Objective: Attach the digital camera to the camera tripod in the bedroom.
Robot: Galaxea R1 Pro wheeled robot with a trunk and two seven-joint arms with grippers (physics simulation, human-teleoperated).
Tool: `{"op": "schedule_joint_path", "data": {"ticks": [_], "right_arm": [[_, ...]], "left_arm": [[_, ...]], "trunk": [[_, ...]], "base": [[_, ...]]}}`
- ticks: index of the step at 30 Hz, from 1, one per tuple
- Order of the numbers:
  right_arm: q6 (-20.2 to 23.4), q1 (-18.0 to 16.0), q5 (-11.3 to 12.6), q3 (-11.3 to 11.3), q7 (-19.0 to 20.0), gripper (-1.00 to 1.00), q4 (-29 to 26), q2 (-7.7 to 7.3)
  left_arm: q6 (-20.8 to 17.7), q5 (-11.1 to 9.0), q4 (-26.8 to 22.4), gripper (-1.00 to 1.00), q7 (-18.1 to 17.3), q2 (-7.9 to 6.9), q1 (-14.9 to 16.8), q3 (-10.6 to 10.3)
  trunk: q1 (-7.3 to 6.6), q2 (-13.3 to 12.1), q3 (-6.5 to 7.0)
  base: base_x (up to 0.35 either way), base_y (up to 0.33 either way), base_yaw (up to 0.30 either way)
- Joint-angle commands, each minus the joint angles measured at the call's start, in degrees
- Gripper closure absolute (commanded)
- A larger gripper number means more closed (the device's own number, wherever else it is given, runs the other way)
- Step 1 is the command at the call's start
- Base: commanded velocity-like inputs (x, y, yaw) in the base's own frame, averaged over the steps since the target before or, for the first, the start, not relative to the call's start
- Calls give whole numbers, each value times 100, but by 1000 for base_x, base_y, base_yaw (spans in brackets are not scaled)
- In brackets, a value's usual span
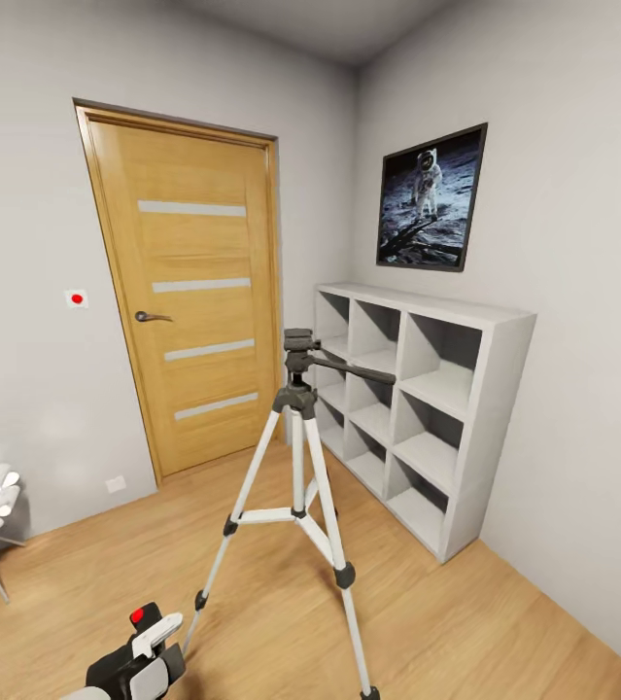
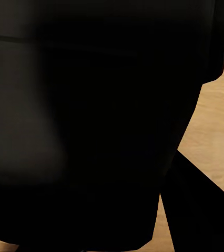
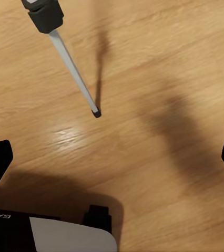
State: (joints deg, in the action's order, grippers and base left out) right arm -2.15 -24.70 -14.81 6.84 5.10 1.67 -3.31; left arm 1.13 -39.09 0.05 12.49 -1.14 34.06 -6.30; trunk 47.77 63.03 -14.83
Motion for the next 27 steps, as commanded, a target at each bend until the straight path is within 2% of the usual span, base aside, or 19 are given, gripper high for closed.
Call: {"op": "schedule_joint_path", "data": {"ticks": [1,17,18,20,22,24,26,27], "right_arm": [[-21,-9,-50,51,14,-100,18,-3],[-7,-9,-65,43,20,-100,18,-3],[39,-9,-74,41,-443,-100,-11,-29],[65,-10,-65,65,-546,-100,-147,-88],[139,-11,-49,81,-594,-100,-558,-165],[531,-10,-38,93,-601,-100,-1397,-203],[875,-9,-35,98,-554,-100,-1846,-210],[1474,-9,-31,102,-386,-100,-2487,-216]], "left_arm": [[10,-46,0,100,8,1,4,-56],[18,-47,-5,100,-1,-34,-13,-55],[25,-53,-5,100,-1,-31,-13,-57],[26,-54,-5,100,-1,-25,-13,-56],[27,-54,-5,100,-1,-18,-13,-56],[27,-55,-5,100,-1,-13,-13,-56],[27,-55,-5,100,-1,-13,-13,-56],[27,-55,-5,100,-1,-14,-13,-55]], "trunk": [[0,5,-7],[0,5,-7],[0,5,-7],[0,5,-7],[0,5,-7],[0,5,-7],[0,5,-7],[0,5,-7]], "base": [[0,-8,3],[0,-1,0],[0,0,0],[0,0,0],[0,0,0],[0,0,0],[0,0,0],[0,0,0]]}}
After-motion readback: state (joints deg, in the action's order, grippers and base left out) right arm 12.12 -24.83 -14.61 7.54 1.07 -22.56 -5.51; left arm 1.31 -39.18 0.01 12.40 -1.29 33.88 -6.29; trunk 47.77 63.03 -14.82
